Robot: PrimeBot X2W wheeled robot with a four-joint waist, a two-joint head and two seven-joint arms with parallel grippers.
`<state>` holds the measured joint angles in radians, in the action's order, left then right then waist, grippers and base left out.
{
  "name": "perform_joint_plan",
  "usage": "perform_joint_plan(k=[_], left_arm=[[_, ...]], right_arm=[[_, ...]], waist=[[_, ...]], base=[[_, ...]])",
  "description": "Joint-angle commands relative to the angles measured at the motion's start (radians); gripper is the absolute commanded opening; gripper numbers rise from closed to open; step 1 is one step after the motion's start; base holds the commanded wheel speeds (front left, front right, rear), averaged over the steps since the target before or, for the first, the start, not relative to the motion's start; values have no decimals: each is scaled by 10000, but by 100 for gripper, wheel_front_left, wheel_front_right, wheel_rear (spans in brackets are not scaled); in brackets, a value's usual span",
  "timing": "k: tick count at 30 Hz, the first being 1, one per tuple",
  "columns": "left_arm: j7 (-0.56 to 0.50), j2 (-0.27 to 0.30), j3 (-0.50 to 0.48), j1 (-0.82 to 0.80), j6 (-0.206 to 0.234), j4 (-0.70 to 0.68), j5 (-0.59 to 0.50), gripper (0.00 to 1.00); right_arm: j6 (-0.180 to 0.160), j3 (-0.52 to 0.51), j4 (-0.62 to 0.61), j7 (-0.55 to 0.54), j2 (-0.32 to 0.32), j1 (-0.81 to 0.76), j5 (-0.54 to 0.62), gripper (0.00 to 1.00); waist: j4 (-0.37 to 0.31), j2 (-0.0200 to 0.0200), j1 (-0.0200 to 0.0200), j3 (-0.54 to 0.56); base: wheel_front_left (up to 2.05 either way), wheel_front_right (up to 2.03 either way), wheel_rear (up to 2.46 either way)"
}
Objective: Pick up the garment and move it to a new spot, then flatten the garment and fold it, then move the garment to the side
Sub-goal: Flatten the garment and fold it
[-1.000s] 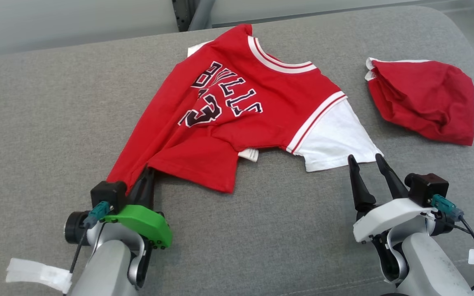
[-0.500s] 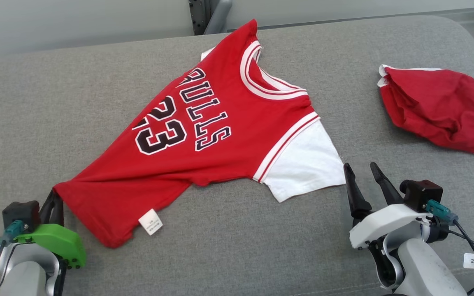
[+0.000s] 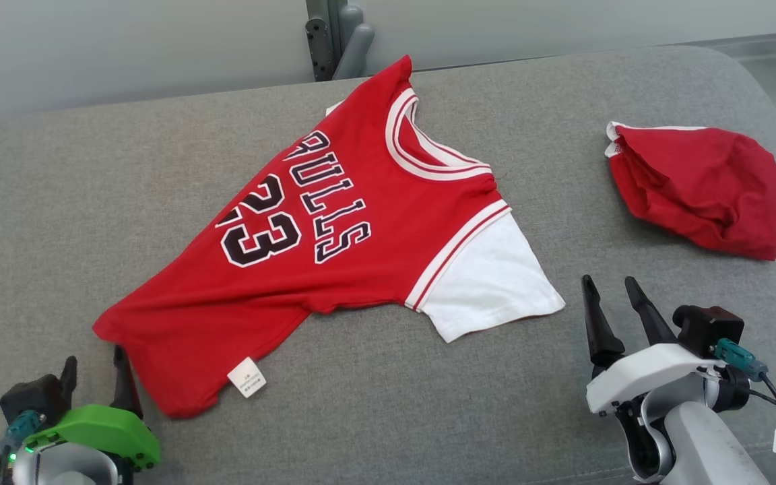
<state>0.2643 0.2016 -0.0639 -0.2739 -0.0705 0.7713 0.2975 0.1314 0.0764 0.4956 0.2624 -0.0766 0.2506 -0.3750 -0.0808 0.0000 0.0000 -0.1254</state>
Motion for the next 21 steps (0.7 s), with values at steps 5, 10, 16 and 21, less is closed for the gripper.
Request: perform_joint_plan(k=[5, 10, 16, 21], left_arm=[[0, -1021, -559, 903, -240, -1128, -117, 100], [0, -1392, -327, 1115, -434, -1028, -156, 100], [0, -1475, -113, 1108, -528, -713, 128, 100], [0, -1497, 444, 1200, -546, -425, 436, 100]], right_arm=[[-15, 39, 49, 19, 88, -263, -27, 100], [-15, 173, 79, 19, 140, -244, -89, 100], [-15, 152, 84, 19, 152, -239, -123, 100], [-15, 93, 69, 19, 160, -272, -85, 100]], waist=[[292, 0, 0, 473], [231, 0, 0, 459], [111, 0, 0, 325], [26, 0, 0, 272]], base=[[0, 0, 0], [0, 0, 0], [0, 0, 0], [0, 0, 0]])
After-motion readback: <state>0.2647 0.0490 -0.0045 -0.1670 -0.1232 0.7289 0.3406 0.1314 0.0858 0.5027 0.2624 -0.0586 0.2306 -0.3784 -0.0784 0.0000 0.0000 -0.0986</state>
